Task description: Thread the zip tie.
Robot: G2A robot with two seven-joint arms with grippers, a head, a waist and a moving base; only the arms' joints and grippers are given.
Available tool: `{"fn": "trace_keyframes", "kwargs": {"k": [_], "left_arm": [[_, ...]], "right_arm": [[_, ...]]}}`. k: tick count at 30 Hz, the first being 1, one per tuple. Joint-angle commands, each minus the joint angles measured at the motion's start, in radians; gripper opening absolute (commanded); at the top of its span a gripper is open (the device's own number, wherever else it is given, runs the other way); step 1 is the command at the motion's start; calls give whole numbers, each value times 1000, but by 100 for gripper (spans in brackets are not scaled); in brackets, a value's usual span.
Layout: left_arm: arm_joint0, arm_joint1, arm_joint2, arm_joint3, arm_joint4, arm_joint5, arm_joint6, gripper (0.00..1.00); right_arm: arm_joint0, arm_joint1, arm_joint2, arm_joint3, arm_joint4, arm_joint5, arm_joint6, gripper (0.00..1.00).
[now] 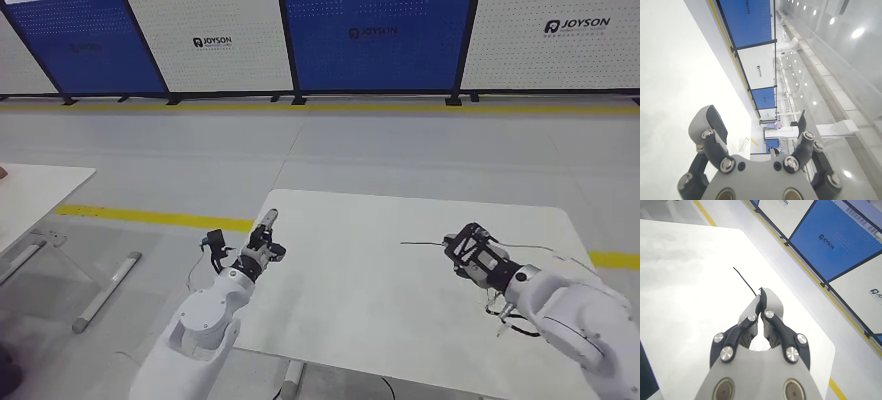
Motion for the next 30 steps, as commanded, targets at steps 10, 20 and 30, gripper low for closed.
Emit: {"fn": "trace_keyframes", "kwargs": {"k": [10,20,30], "left_arm": [[-68,-1,64,-2,40,72,-46,100],[-202,-5,223,113,103,104,-158,100],[-193,-4,228,104,34,104,-249,100]], "right_arm": [[-11,-8,-30,-21,-172,25,-70,0],[-6,-33,-105,-41,-401,26,-138,0],[-1,-45,-154,-38,-529,-24,-180,0]]}}
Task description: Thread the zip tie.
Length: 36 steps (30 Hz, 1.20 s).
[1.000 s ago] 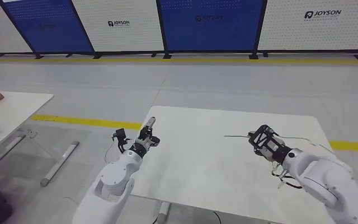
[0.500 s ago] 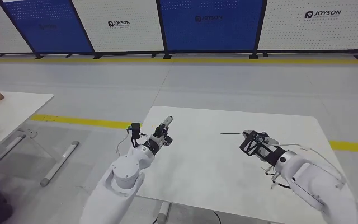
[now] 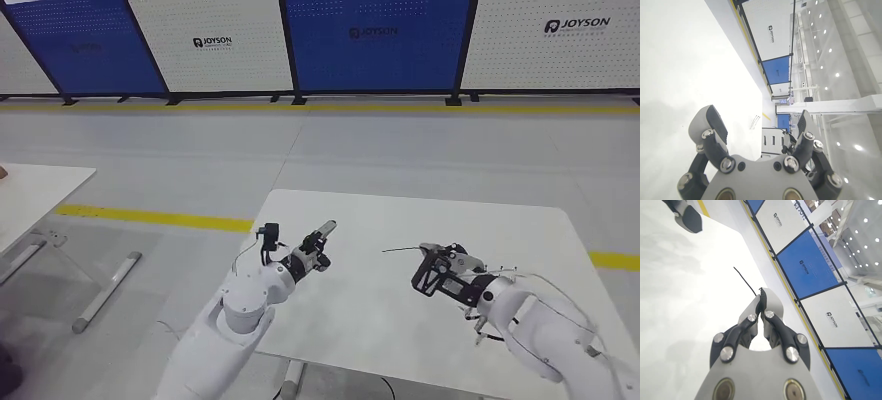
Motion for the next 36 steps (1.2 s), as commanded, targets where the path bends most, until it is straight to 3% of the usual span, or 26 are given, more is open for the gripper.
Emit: {"fn": "trace_keyframes", "kwargs": {"k": [1,4,6,14,17,20,22,32,36], "left_arm": [[4,2,2,-6,-34,2,-52,100],[4,6,22,4,-78,2,-135,100],[-2,8,28,19,-91,2,-142,100],[-2,8,31,22,-106,1,-147,100],[-20,4,45,58,-203,2,-188,100],[-58,5,85,118,-306,2,-227,100],[-89,7,114,160,-355,2,-211,100],[-88,7,115,161,-361,2,-207,100],[-119,5,157,198,-448,2,-224,100]], "right_arm": [[9,-11,-33,3,-65,-9,-18,0],[54,-28,-95,26,-69,-17,-38,0],[76,-35,-122,43,-66,-17,-46,0],[76,-35,-122,43,-66,-17,-46,0],[89,-35,-142,38,-69,-17,6,0],[149,-31,-199,21,-69,-17,77,0],[179,-28,-229,14,-69,-14,106,0],[174,-29,-228,16,-69,-12,102,0],[208,-27,-274,1,-69,-17,138,0]]}}
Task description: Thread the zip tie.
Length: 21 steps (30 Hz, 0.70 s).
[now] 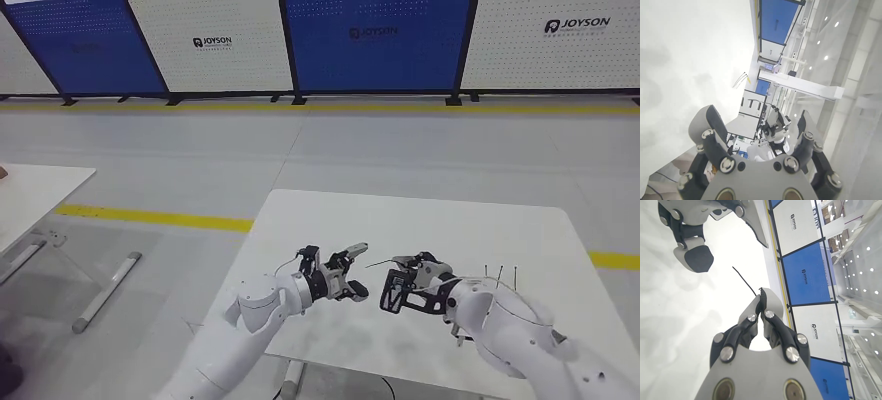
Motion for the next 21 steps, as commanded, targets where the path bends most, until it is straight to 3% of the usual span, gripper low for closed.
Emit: {"fn": "trace_keyframes", "kwargs": {"k": [1,4,13,21], "left_arm": [[-26,1,32,32,-67,0,-16,100],[-68,6,78,76,-151,0,-13,100],[-66,6,84,72,-157,0,-19,100],[-103,2,115,101,-289,0,1,100]], "right_arm": [[29,3,-31,-8,0,0,22,0],[63,7,-64,-13,0,0,41,0],[63,7,-64,-13,0,0,41,0],[63,7,-64,-13,0,0,41,0]]}}
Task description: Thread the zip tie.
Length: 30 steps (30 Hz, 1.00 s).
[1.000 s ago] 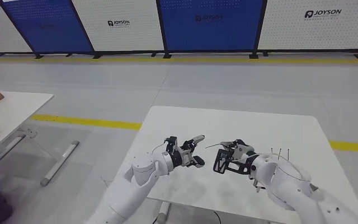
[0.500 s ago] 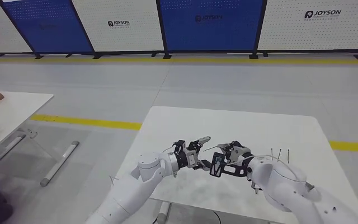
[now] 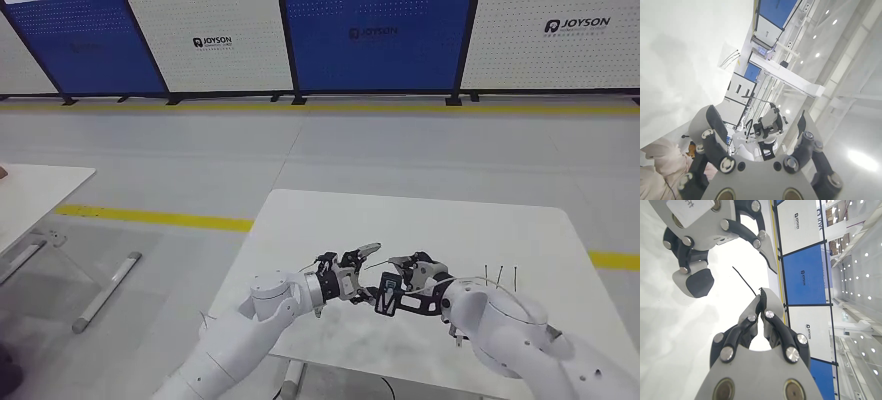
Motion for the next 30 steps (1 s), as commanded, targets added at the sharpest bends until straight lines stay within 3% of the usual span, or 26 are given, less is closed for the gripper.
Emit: {"fn": "trace_keyframes", "kwargs": {"k": [1,2,8,11,30], "left_arm": [[-13,-1,6,12,-39,0,14,88],[-18,-1,11,20,-52,0,18,51],[-39,5,22,47,-93,0,23,12],[-41,9,25,52,-95,0,20,1],[-65,30,57,57,-115,-1,37,0]], "right_arm": [[0,0,0,0,0,0,0,0],[0,0,0,0,0,0,0,0],[0,0,0,0,0,0,0,0],[0,0,0,0,0,0,0,0],[0,0,0,0,0,0,0,0]]}}
